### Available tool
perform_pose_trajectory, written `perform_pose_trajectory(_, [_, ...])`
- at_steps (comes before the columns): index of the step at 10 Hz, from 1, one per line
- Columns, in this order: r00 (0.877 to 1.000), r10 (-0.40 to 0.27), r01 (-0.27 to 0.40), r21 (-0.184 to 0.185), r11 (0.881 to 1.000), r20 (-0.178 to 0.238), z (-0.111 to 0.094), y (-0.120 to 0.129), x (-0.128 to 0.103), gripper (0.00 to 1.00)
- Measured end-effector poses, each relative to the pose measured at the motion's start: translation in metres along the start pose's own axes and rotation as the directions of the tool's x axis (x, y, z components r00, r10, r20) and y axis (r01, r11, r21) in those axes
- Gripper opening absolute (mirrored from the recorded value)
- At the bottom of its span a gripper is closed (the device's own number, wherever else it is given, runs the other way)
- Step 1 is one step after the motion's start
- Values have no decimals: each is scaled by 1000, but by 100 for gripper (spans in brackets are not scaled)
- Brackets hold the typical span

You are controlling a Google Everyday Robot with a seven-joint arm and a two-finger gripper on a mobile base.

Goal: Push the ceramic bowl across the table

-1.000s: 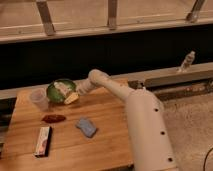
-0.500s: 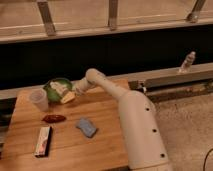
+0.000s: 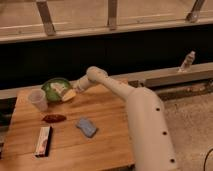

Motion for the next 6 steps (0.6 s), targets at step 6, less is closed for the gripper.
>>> perform_pose_trajectory(6, [989,132,-143,190,971,68,-87,8,71,80])
